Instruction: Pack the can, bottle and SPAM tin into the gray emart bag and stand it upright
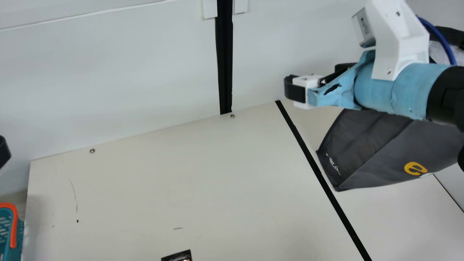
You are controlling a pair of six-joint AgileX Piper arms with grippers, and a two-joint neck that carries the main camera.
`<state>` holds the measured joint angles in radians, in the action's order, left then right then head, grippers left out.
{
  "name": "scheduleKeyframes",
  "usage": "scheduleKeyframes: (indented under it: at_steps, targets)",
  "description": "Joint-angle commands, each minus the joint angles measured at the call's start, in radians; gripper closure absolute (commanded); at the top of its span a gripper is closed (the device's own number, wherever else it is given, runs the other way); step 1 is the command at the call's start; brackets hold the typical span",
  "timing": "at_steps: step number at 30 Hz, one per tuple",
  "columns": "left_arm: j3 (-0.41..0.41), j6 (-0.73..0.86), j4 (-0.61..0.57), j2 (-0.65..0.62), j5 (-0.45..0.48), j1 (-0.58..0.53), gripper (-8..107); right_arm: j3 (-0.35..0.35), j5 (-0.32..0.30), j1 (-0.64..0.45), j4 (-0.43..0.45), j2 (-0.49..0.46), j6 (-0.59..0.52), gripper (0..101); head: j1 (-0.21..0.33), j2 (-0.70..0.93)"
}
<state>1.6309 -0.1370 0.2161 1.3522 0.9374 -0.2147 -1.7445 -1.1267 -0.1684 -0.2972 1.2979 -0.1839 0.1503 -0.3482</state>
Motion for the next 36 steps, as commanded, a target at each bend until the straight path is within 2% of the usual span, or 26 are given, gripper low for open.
scheduleKeyframes:
  at_steps: [1,12,13,36]
  targets:
    - [0.0,0.0,0.0,0.0,0.0,0.0,9,0.033,0.001,0.008,-0.001,-0.01,0.007,6,0.024,-0.001]
    - [0.0,0.0,0.0,0.0,0.0,0.0,9,0.176,0.028,0.022,-0.036,-0.072,0.01,6,0.024,-0.001]
    - [0.0,0.0,0.0,0.0,0.0,0.0,9,0.161,0.023,0.025,-0.03,-0.071,0.015,6,0.024,-0.001]
    - [0.0,0.0,0.0,0.0,0.0,0.0,9,0.177,0.029,0.025,-0.034,-0.075,0.013,6,0.024,-0.001]
